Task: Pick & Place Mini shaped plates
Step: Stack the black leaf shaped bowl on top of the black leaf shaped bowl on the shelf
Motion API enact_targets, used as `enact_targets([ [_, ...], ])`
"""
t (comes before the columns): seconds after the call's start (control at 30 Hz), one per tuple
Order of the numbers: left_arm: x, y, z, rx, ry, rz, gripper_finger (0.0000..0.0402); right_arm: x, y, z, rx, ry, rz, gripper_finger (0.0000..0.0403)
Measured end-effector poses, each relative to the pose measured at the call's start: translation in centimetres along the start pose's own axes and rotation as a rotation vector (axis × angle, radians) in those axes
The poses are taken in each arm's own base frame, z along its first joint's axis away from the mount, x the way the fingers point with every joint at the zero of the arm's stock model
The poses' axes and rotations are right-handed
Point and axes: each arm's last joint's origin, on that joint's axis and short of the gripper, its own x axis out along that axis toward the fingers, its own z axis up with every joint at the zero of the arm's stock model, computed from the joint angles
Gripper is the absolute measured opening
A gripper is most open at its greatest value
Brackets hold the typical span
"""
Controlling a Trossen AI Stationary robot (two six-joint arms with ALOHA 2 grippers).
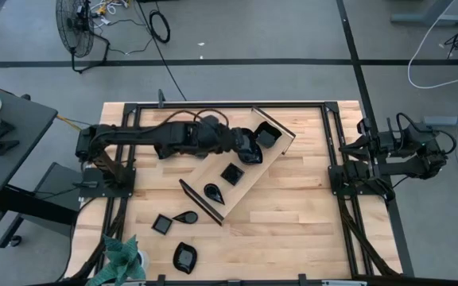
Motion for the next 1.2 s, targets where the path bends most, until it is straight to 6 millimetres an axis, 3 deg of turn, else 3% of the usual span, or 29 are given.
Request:
enact_targets([
  [0.1, -0.2, 0.0, -0.6, -0.040, -0.014, -0.004, 0.0003, 0.0, 0.0, 0.0, 0.000, 0.000, 0.000, 0.0010],
  [0.43, 2.2, -0.3, -2.1, -0.101, 0.001, -0.016, 0.0003, 0.0, 0.0, 0.0, 0.000, 0.000, 0.000, 0.0010],
  [1.2, 2.8, 0.5, -2.1, -0.210, 0.105, 0.070, 0.0003, 0.0, 0.0, 0.1, 0.000, -0.008, -0.001, 0.0010],
])
